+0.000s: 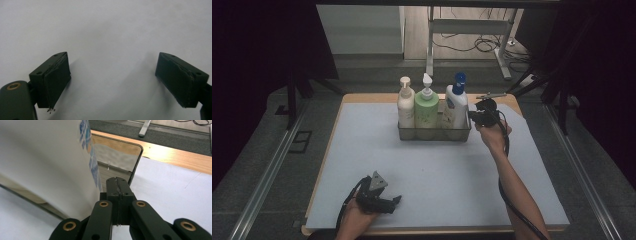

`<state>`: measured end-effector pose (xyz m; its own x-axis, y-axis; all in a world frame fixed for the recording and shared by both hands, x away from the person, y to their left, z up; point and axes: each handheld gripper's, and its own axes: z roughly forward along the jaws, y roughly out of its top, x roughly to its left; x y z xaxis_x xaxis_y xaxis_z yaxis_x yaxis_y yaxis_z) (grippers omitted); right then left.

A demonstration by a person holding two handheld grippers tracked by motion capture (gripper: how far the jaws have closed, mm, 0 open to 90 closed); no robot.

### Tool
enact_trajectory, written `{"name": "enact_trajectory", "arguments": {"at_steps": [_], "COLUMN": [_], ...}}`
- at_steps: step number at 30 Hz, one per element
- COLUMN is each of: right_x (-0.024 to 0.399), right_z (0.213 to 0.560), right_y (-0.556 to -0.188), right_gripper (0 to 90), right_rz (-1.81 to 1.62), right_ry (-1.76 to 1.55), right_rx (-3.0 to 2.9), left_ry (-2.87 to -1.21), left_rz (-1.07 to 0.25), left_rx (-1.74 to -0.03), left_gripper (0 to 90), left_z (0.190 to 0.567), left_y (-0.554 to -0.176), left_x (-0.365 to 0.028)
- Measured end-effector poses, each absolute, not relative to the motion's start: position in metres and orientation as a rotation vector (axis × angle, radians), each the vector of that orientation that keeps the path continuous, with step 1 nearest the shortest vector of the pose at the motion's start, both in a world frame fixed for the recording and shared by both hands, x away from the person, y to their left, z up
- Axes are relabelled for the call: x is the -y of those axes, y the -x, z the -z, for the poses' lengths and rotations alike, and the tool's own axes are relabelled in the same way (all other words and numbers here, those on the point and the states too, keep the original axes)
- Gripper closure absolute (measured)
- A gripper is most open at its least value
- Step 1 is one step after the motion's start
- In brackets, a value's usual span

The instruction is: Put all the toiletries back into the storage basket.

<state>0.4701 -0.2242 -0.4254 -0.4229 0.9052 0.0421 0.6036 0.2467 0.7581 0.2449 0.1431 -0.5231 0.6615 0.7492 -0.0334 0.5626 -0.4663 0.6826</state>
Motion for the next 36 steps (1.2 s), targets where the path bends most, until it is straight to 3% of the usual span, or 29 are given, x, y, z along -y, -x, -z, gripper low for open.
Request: {"name": "enact_trajectory", "arguments": {"at_steps": [15,36], "right_x": [0.210,0.198], "right_z": [0.451,0.459], "right_y": [-0.487,-0.486], "right_gripper": [89.3,89.1], "right_rz": [-0.999,-1.007], "right_ry": [-1.407,-1.401], "right_rx": [-2.160,-2.198], "left_ry": [-2.199,-2.200], "left_rz": [-0.356,-0.356], "left_rx": [-1.009,-1.010], "left_gripper": [12.2,12.2], "left_z": [0.523,0.523], "left_y": [-0.245,-0.245], "left_x": [-0.143,-0.143]}}
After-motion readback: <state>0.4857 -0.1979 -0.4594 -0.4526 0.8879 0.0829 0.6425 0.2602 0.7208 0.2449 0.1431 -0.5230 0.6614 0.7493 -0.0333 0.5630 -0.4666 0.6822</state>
